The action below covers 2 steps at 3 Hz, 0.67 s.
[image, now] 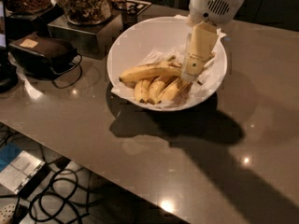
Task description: Pick banana from white bowl
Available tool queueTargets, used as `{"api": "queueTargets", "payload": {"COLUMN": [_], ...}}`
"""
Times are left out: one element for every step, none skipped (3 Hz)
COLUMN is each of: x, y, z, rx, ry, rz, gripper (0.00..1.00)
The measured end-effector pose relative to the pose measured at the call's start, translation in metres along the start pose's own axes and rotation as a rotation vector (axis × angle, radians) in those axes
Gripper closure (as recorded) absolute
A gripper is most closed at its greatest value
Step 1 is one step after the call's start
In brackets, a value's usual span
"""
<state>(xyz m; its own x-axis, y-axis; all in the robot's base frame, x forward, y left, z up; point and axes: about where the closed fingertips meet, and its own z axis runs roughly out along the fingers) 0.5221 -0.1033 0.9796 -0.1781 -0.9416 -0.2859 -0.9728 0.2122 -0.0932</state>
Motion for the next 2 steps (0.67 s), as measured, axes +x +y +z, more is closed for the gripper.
{"api": "queueTargets", "payload": {"x": [-0.021,-0.034], "y": [-0.017,-0.031], "z": [0.015,0.028], "rx": [-0.030,-0.041], "ry": [-0.006,0.003], "rz": [0.014,0.030], "gripper": [0.07,0.20]}}
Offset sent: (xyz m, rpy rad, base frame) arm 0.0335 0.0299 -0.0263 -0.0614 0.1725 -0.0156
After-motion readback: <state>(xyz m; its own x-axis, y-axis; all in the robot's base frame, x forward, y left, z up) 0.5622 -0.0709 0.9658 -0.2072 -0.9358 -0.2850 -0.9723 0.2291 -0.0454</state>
